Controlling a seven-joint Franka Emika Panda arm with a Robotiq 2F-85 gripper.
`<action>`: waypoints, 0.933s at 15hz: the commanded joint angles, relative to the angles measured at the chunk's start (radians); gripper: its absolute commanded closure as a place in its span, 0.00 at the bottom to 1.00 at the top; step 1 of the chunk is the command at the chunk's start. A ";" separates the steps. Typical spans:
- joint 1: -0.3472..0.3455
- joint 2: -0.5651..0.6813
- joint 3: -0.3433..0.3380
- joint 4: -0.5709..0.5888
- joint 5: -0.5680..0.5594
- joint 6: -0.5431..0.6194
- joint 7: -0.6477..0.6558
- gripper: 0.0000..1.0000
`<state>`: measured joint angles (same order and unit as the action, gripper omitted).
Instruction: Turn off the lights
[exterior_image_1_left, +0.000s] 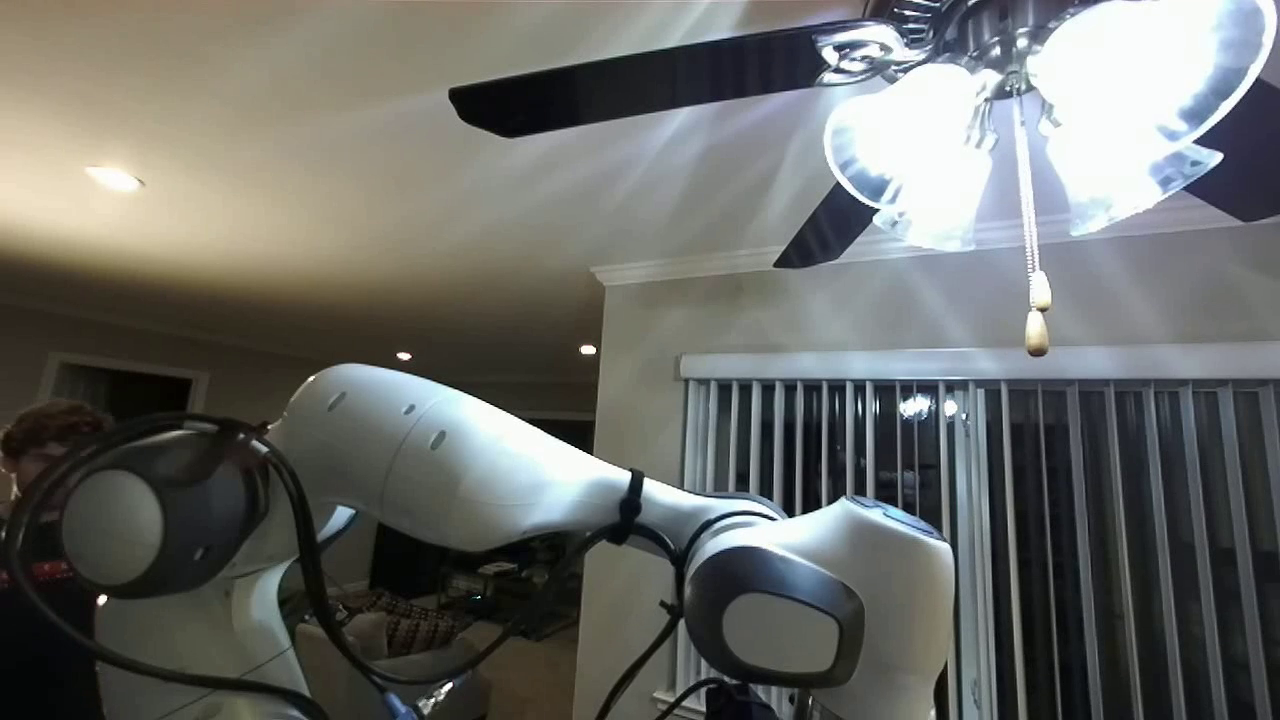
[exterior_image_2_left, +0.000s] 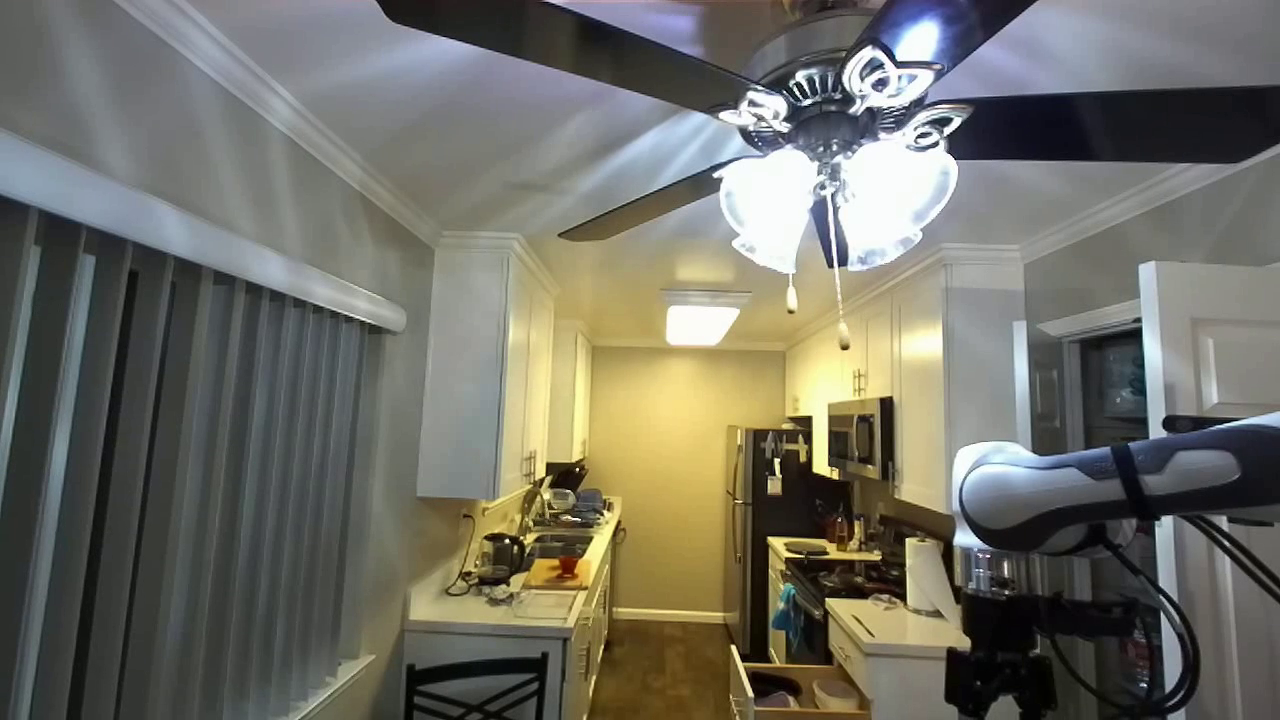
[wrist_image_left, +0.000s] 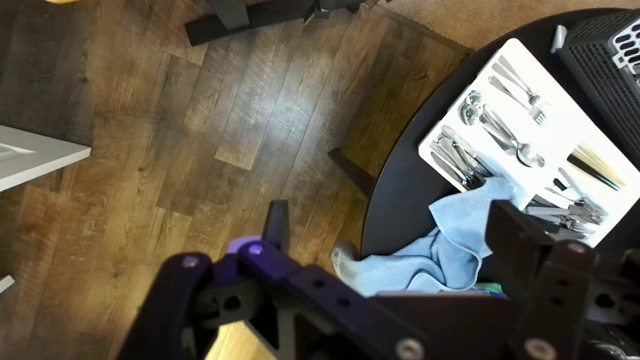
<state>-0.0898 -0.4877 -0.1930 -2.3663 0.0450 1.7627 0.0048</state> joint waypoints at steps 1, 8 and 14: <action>0.006 -0.058 0.054 0.003 0.088 0.107 0.039 0.00; 0.055 -0.215 0.224 0.085 0.199 0.294 0.199 0.00; 0.034 -0.170 0.356 0.106 0.117 0.720 0.278 0.00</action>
<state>-0.0325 -0.7028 0.1277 -2.2690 0.2086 2.3096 0.2506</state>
